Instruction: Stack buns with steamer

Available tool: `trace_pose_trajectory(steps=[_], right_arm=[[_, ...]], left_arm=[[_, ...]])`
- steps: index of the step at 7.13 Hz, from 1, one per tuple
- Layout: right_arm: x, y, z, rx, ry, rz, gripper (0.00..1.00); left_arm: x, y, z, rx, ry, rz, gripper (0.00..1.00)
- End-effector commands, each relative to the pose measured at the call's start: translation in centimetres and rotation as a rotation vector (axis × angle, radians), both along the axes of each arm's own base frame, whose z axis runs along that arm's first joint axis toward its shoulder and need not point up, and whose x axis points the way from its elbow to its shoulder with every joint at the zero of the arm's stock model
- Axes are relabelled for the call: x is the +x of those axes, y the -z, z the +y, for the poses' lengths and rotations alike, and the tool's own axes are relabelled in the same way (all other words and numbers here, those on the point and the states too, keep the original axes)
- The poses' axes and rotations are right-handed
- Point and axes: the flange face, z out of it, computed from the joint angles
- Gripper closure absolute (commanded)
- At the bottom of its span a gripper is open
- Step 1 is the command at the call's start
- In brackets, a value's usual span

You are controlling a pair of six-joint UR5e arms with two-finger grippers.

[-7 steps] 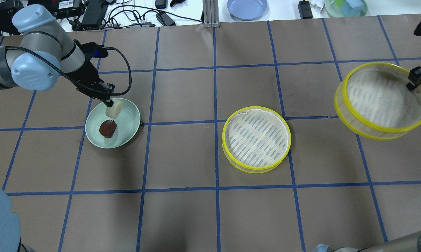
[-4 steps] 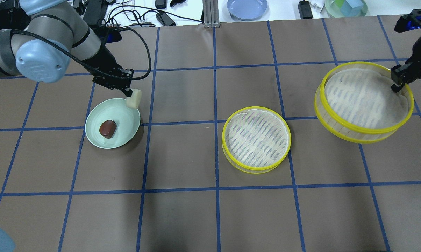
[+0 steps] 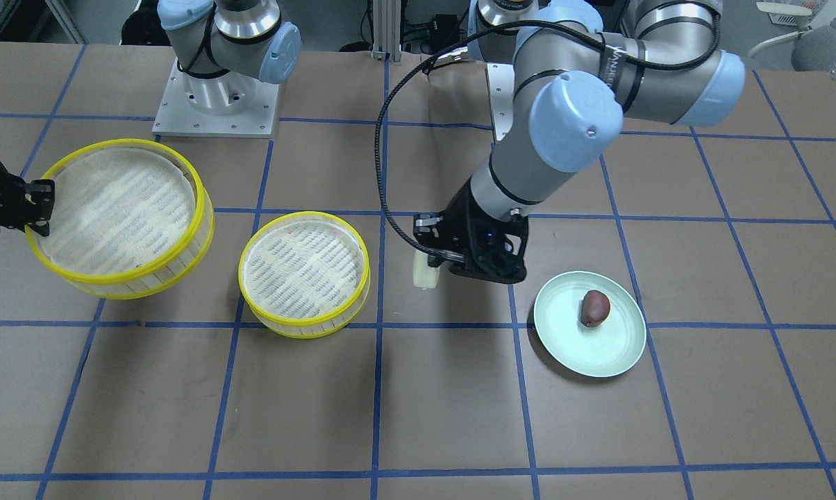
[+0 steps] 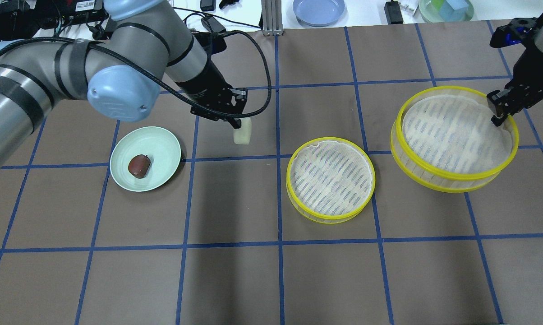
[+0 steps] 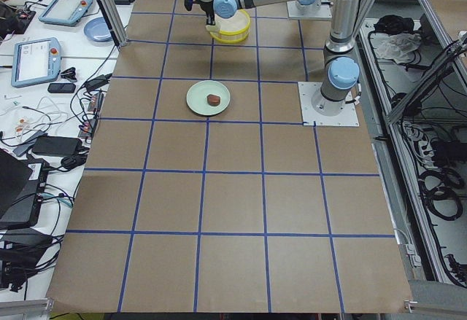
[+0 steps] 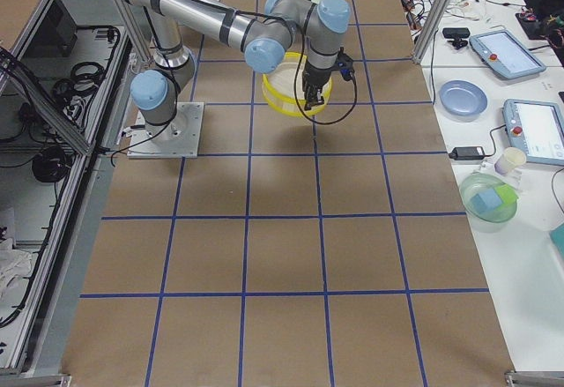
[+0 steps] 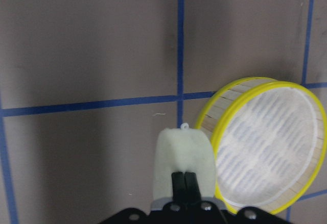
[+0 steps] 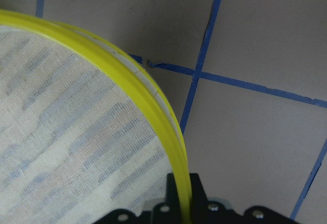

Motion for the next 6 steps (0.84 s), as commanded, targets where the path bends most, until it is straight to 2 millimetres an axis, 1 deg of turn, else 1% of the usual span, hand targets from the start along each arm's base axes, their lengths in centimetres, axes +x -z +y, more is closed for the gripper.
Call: trace_pose_trajectory(steps=[1, 2, 3, 4, 5, 6], right_arm=[[0.2, 0.1, 0.0, 0.001, -0.001, -0.001, 1.0], [0.3, 0.1, 0.0, 0.001, -0.002, -0.001, 1.0], [0.3, 0.1, 0.1, 0.003, -0.001, -0.001, 1.0], [0.4, 0.2, 0.1, 0.003, -0.002, -0.003, 1.0], [0.6, 0.3, 0.2, 0.006, -0.001, -0.005, 1.0], [0.7, 0.2, 0.2, 0.001, 0.01, -0.002, 1.0]], left_arm=[[-6.5, 1.2, 2.5, 0.014, -0.013, 0.075, 1.0], [-7.2, 2.5, 2.8, 0.041, -0.012, 0.111, 1.0], [-7.4, 4.5, 3.1, 0.074, -0.022, 0.107, 1.0], [-7.9, 6.0, 3.7, 0.101, -0.05, 0.099, 1.0], [-8.3, 8.2, 5.4, 0.155, -0.06, 0.076, 1.0], [-8.7, 9.4, 5.7, 0.185, -0.078, 0.068, 1.0]])
